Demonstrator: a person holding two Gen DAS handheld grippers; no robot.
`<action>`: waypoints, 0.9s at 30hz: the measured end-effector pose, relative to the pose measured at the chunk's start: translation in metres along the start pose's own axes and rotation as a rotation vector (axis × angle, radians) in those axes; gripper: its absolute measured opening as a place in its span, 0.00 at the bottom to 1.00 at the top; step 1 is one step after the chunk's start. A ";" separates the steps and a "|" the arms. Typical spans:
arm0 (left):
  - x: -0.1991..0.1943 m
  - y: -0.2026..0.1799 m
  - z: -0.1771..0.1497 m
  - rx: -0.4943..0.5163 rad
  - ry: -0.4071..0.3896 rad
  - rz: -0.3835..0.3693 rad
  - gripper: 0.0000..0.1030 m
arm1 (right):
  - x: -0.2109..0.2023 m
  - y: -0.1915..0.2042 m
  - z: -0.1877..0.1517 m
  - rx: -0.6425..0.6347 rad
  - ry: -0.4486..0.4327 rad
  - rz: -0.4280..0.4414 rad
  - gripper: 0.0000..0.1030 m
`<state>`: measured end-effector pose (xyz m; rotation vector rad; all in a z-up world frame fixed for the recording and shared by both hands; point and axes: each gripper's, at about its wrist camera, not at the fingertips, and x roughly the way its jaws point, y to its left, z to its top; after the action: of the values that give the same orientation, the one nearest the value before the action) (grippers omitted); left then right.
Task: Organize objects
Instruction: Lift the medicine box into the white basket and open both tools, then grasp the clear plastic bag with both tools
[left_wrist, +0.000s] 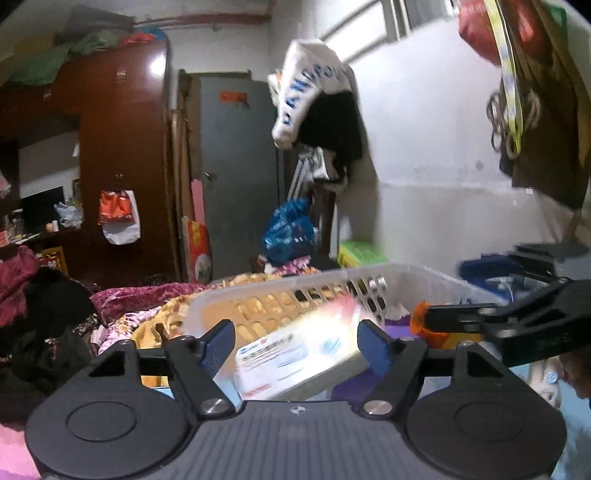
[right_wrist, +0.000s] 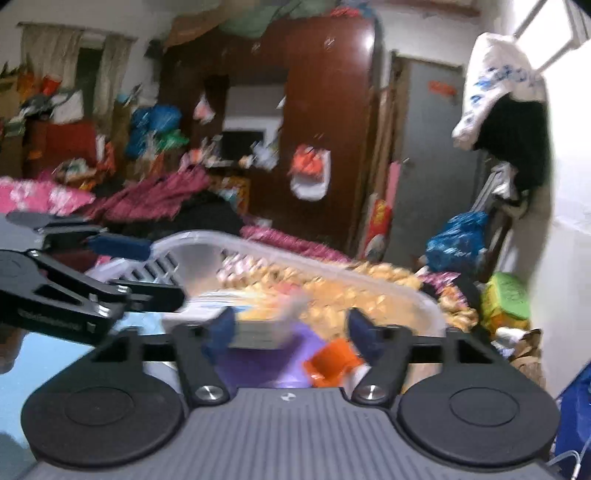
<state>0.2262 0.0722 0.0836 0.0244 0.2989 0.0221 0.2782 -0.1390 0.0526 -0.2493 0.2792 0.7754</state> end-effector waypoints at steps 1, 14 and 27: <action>-0.013 0.001 -0.003 -0.013 -0.023 -0.010 0.77 | -0.010 -0.003 -0.002 0.012 -0.015 -0.004 0.90; -0.106 -0.028 -0.106 -0.059 -0.030 -0.125 0.85 | -0.128 -0.030 -0.107 0.271 -0.101 -0.025 1.00; -0.114 -0.024 -0.146 -0.108 0.004 -0.138 0.85 | -0.156 -0.001 -0.155 0.320 -0.087 -0.023 1.00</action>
<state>0.0743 0.0484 -0.0230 -0.1031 0.3022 -0.0989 0.1487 -0.2910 -0.0398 0.0824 0.3132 0.7057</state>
